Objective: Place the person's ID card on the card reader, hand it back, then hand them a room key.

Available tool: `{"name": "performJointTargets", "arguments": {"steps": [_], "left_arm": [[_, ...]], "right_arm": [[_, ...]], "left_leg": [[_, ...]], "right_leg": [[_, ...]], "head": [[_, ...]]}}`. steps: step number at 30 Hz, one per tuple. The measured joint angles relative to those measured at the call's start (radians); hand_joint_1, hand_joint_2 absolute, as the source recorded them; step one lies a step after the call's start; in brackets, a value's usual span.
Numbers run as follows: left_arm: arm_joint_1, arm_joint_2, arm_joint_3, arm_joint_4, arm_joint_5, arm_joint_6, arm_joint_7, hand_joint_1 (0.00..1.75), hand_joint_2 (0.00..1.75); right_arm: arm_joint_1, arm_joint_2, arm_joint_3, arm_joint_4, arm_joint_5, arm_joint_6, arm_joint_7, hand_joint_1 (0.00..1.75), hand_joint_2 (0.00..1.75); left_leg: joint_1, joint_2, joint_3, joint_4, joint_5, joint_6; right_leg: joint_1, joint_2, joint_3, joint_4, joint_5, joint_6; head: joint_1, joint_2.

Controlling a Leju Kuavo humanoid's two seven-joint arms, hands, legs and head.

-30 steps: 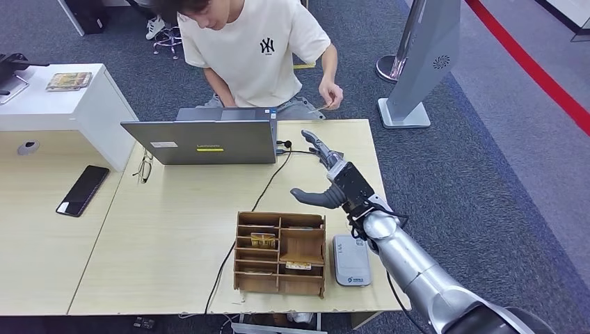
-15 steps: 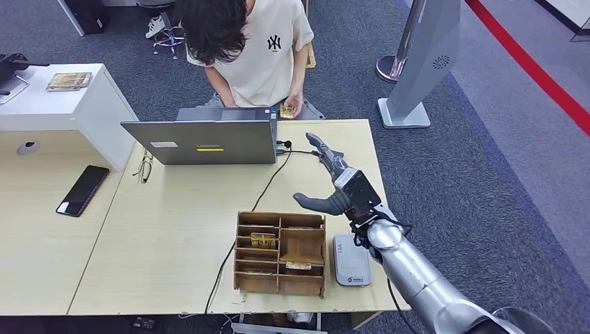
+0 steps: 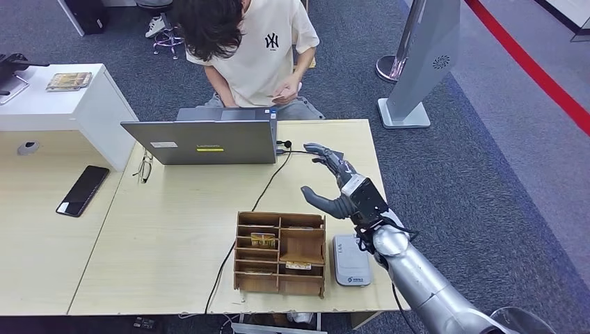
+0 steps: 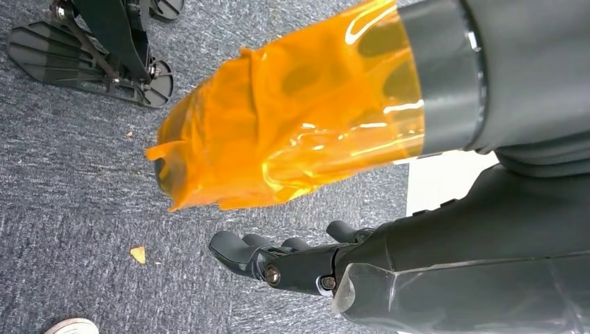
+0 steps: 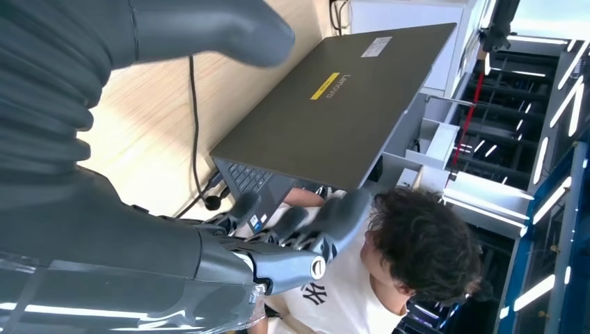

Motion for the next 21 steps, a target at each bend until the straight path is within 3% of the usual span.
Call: {"name": "performJointTargets", "arguments": {"steps": [7, 8, 10, 12, 13, 15, 17, 19, 21], "left_arm": [[0.001, -0.003, 0.000, 0.000, 0.000, 0.000, 0.000, 0.00, 0.00], [0.001, -0.003, 0.000, 0.000, 0.000, 0.000, 0.000, 0.00, 0.00], [0.001, -0.004, 0.000, 0.000, 0.001, 0.000, 0.000, 0.00, 0.00], [0.001, -0.004, 0.000, 0.000, 0.001, 0.000, 0.000, 0.00, 0.00], [0.001, -0.004, 0.000, 0.000, 0.002, 0.000, 0.000, 0.00, 0.00], [0.001, -0.004, 0.000, 0.000, 0.003, 0.000, 0.000, 0.00, 0.00], [0.001, -0.004, 0.000, 0.000, 0.004, -0.001, 0.000, 0.00, 0.00], [0.001, -0.004, 0.000, 0.000, 0.006, -0.002, 0.000, 0.00, 0.00], [0.001, -0.004, 0.000, 0.000, 0.007, -0.004, 0.000, 0.00, 0.00]], "right_arm": [[0.014, -0.008, -0.001, -0.017, 0.006, -0.002, 0.000, 0.68, 1.75], [0.015, -0.008, -0.001, -0.018, 0.006, -0.002, 0.000, 0.79, 1.75], [0.016, -0.009, -0.001, -0.020, 0.006, -0.002, 0.000, 1.28, 1.75], [0.020, -0.011, -0.001, -0.024, 0.008, -0.004, 0.000, 1.59, 1.75], [0.022, -0.012, -0.001, -0.028, 0.009, -0.005, 0.000, 1.54, 1.75], [0.029, -0.015, -0.001, -0.038, 0.016, -0.011, 0.000, 1.26, 1.75], [0.038, -0.021, -0.001, -0.052, 0.033, -0.020, 0.003, 0.75, 1.75], [0.049, -0.029, 0.000, -0.068, 0.054, -0.027, 0.008, 0.42, 1.75], [0.058, -0.038, 0.002, -0.082, 0.080, -0.036, 0.012, 0.42, 1.75]], "left_leg": [[0.000, 0.000, 0.000, 0.000, 0.000, 0.000], [0.000, 0.000, 0.000, 0.000, 0.000, 0.000], [0.000, 0.000, 0.000, 0.000, 0.000, 0.000], [0.000, 0.000, 0.000, 0.000, 0.000, 0.000], [0.000, 0.000, 0.000, 0.000, 0.000, 0.000], [0.000, 0.000, 0.000, 0.000, 0.000, 0.000], [0.000, 0.000, 0.000, 0.000, 0.000, 0.000], [0.000, 0.000, 0.000, 0.000, 0.000, 0.000], [0.000, 0.000, 0.000, 0.000, 0.000, 0.000]], "right_leg": [[0.000, 0.000, 0.000, 0.000, 0.000, 0.000], [0.000, 0.000, 0.000, 0.000, 0.000, 0.000], [0.000, 0.000, 0.000, 0.000, 0.000, 0.000], [0.000, 0.000, 0.000, 0.000, 0.000, 0.000], [0.000, 0.000, 0.000, 0.000, 0.000, 0.000], [0.000, 0.000, 0.000, 0.000, 0.000, 0.000], [0.000, 0.000, 0.000, 0.000, 0.000, 0.000], [0.000, 0.000, 0.000, 0.000, 0.000, 0.000], [0.000, 0.000, 0.000, 0.000, 0.000, 0.000]], "head": [[0.000, 0.000], [0.000, 0.000], [0.000, 0.000], [0.000, 0.000], [0.000, 0.000], [0.000, 0.000], [0.000, 0.000], [0.000, 0.000], [0.000, 0.000]]}}
